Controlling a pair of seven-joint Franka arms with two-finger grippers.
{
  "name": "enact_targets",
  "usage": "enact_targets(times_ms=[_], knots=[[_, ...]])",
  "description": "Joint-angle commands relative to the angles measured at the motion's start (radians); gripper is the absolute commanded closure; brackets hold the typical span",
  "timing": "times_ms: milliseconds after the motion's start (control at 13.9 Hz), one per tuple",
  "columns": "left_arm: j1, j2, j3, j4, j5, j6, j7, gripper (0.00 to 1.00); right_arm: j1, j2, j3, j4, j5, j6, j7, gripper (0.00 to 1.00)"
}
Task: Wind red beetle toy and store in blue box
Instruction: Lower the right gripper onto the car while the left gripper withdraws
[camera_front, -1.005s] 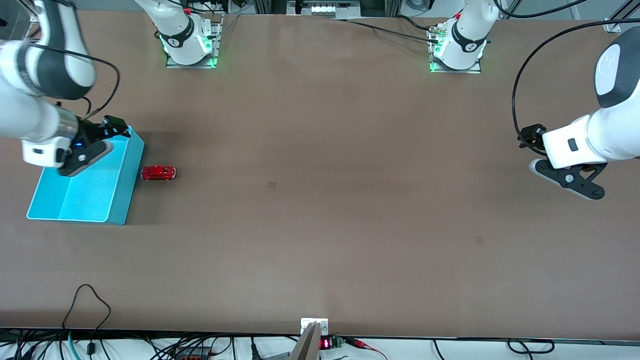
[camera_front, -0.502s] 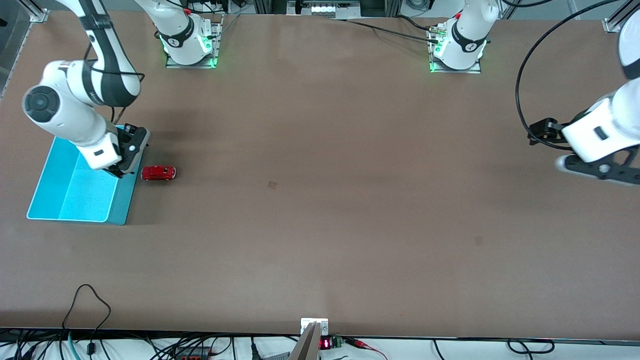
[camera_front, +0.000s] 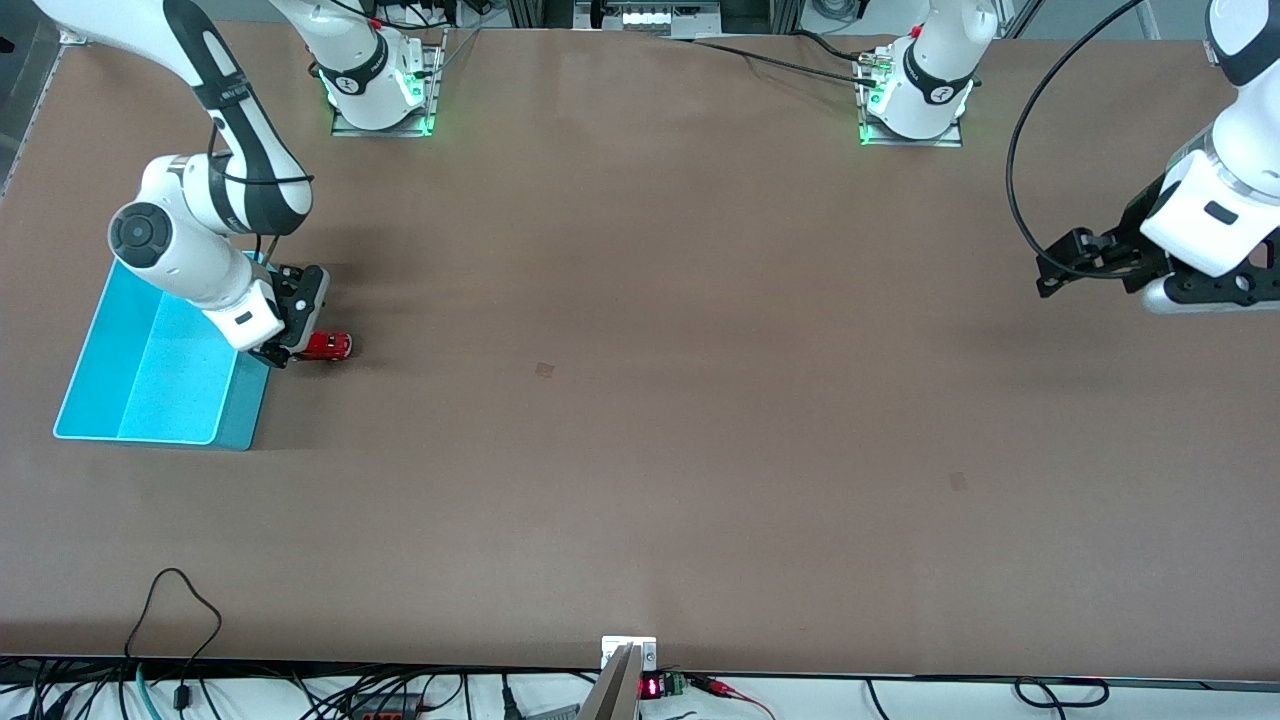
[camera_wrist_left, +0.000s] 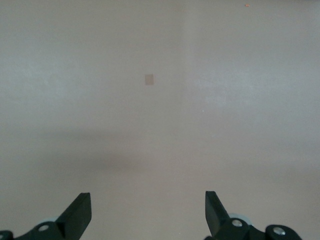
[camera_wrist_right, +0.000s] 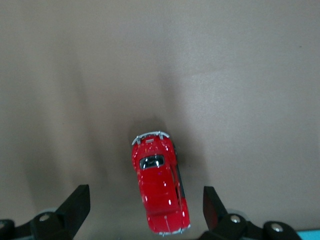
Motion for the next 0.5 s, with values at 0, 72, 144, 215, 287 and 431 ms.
enact_targets(times_ms=[0,72,144,215,287,431], knots=[[0.001,-0.017,0.002,-0.008,-0.018,-0.054,-0.013,0.0,-0.018,0.034,0.012,-0.009,-0.012,0.039,-0.02,0.0],[0.0,-0.014,-0.002,-0.006,-0.016,-0.061,-0.013,0.0,-0.018,0.043,0.011,-0.009,-0.012,0.045,-0.02,0.0],[0.0,-0.011,-0.004,-0.008,-0.012,-0.073,-0.01,0.0,-0.018,0.049,0.011,-0.013,-0.012,0.053,-0.02,0.0],[0.001,-0.011,0.001,-0.002,-0.002,-0.102,-0.004,0.0,-0.021,0.057,0.011,-0.015,-0.013,0.062,-0.02,0.0],[0.004,-0.009,0.005,0.006,-0.002,-0.111,0.0,0.0,-0.024,0.071,0.009,-0.015,-0.013,0.074,-0.02,0.0],[0.003,0.018,0.005,0.033,-0.001,-0.113,-0.002,0.0,-0.027,0.081,0.008,-0.015,-0.016,0.077,-0.02,0.0]])
